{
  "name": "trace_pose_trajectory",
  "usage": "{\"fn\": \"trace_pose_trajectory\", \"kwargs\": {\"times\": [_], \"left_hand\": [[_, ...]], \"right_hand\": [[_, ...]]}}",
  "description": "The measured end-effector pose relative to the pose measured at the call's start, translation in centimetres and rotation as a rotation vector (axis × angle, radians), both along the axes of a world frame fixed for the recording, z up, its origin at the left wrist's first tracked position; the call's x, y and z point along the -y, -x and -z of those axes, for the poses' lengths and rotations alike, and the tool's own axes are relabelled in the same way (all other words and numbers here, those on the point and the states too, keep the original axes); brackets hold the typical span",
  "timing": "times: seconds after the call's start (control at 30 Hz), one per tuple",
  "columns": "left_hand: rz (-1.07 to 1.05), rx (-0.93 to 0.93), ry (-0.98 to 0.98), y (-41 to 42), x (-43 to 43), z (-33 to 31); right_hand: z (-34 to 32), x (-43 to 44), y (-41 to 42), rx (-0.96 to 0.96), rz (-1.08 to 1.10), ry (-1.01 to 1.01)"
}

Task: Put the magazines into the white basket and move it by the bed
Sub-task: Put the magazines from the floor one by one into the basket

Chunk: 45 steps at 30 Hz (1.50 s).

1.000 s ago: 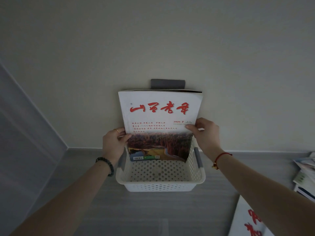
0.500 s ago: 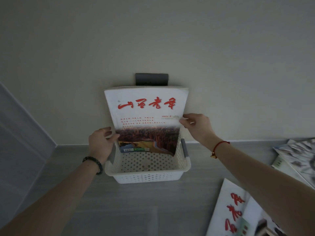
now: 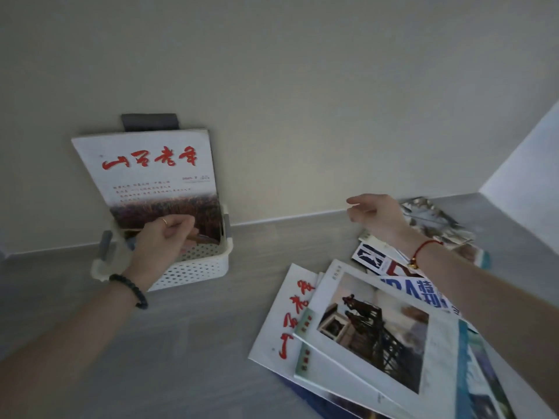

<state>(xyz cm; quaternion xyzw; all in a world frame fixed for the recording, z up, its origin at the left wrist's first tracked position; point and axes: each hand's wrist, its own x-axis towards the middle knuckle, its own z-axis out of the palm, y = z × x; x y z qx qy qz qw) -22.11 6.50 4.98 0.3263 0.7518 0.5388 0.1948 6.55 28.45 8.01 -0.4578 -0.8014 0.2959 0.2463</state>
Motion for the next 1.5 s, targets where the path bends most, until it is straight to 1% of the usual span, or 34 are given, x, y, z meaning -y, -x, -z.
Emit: {"fn": "trace_pose_trajectory", "kwargs": {"times": [0.13,0.2,0.3,0.47,0.57,0.67,0.8,0.97,1.13,1.2,1.4,1.5], "left_hand": [[0.165,-0.010,0.035,-6.1,-3.6,0.1],[0.207,-0.024,0.072,-8.9,-5.3,0.4],[0.265,0.016,0.112,-12.7,-7.4,1.3],[0.353,0.035,0.233,-17.6,-9.6,3.4],[0.360,0.035,0.316,-19.6,-10.5,5.1],[0.361,0.042,0.351,-21.1,-11.1,6.8],[0.353,0.063,0.347,-22.3,-11.7,8.4],[0.343,0.058,0.301,-22.8,-12.7,8.7],[0.337,0.108,0.288,-22.8,-13.7,8.5],[0.332,0.127,0.271,-23.0,-14.1,8.6],[0.350,0.162,0.246,-23.4,-13.9,8.9],[0.358,0.164,0.242,-23.3,-13.2,8.6]], "right_hand": [[0.1,-1.5,-7.3,0.041,0.049,0.046],[0.5,-2.3,-10.5,0.038,0.094,0.103],[1.9,-3.9,-14.5,0.029,0.143,0.178],[5.3,-6.2,-18.9,0.052,0.230,0.253],[8.3,-7.4,-20.1,0.137,0.191,0.298],[11.0,-8.6,-20.3,0.281,0.123,0.228],[13.3,-10.4,-19.4,0.473,0.012,0.035],[15.3,-12.7,-18.5,0.660,-0.145,-0.069],[15.4,-12.9,-18.1,0.861,-0.255,-0.373],[15.3,-12.6,-17.9,0.862,-0.271,-0.420],[15.1,-12.2,-17.5,0.889,-0.353,-0.428],[15.5,-11.5,-17.7,0.769,-0.338,-0.391]]}}
